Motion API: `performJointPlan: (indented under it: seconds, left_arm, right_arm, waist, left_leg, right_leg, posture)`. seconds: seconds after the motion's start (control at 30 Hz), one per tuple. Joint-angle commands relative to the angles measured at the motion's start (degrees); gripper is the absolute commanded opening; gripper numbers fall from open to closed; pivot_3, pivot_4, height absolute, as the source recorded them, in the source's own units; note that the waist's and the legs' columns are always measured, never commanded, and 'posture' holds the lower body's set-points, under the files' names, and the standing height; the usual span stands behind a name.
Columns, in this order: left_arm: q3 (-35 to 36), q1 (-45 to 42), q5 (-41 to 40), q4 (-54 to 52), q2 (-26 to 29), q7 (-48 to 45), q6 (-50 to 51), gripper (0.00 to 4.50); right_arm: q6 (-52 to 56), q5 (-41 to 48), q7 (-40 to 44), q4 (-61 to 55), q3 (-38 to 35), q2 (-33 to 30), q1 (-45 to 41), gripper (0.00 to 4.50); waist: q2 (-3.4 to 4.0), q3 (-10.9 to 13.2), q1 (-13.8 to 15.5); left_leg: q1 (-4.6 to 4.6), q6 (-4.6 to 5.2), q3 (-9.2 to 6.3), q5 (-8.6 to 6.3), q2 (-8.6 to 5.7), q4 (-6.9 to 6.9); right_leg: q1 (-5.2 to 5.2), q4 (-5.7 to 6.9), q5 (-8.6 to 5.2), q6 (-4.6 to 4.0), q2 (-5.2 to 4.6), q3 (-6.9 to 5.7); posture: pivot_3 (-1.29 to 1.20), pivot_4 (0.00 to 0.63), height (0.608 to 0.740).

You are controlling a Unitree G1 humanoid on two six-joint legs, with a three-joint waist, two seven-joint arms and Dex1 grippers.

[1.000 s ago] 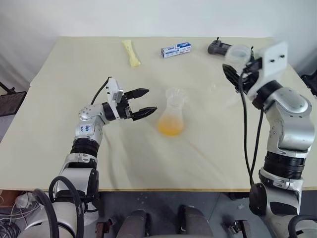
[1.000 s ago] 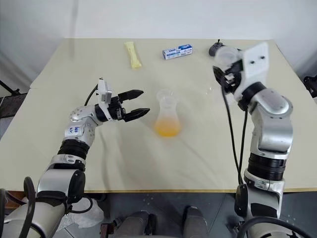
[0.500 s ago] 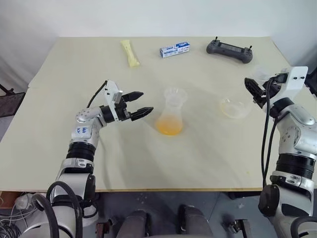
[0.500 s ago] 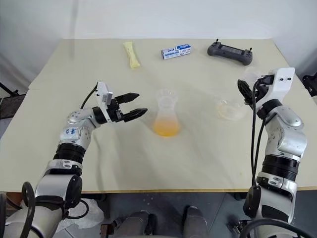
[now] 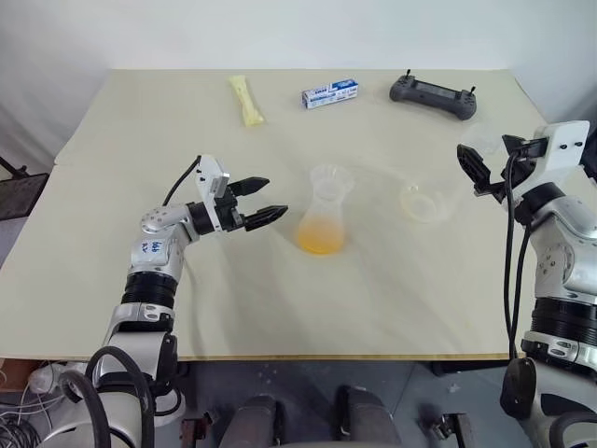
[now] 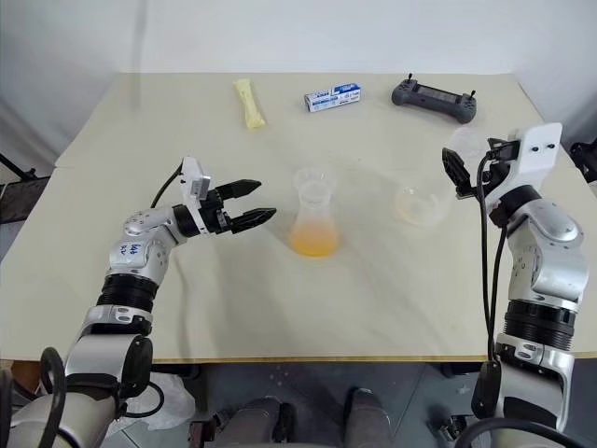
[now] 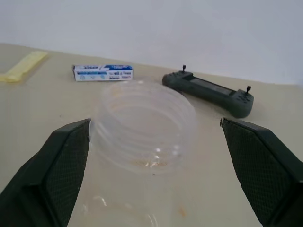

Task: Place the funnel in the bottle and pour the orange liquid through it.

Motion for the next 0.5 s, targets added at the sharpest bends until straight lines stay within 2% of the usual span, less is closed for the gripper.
performJointPlan:
  seconds: [0.03, 0.37, 0.5]
  left_arm:
    - [0.8, -0.6, -0.4, -1.0, 1.0, 0.4, -0.2, 4.50]
    - [0.8, 0.4, -0.3, -1.9, 1.5, 1.4, 0.2, 4.50]
    - [0.7, 2.0, -0.8, -3.5, 2.7, -0.6, -0.1, 4.50]
  right_arm:
    - [0.5, 1.8, 0.3, -2.8, 0.0, -2.5, -2.1, 4.47]
    - [5.6, 7.2, 1.0, -10.7, 1.3, -4.3, -4.1, 4.47]
    - [11.5, 14.7, 4.7, -20.6, 0.2, -6.3, -0.5, 4.47]
  waist:
    - [0.00, 0.0, 0.1]
    - [0.00, 0.0, 0.1]
    - [0.00, 0.0, 0.2]
  left_leg:
    - [0.00, 0.00, 0.00, 0.00, 0.00, 0.00]
    - [-0.01, 0.00, -0.01, 0.00, -0.01, 0.01]
    - [-0.02, 0.00, -0.01, 0.00, -0.01, 0.00]
  right_leg:
    - [0.00, 0.00, 0.00, 0.00, 0.00, 0.00]
    - [0.00, 0.00, 0.00, 0.00, -0.02, -0.01]
    - [0.00, -0.02, 0.00, 0.00, -0.02, -0.01]
  posture:
    - [0.00, 0.150, 0.740]
    - [0.00, 0.150, 0.740]
    - [0.00, 0.150, 0.740]
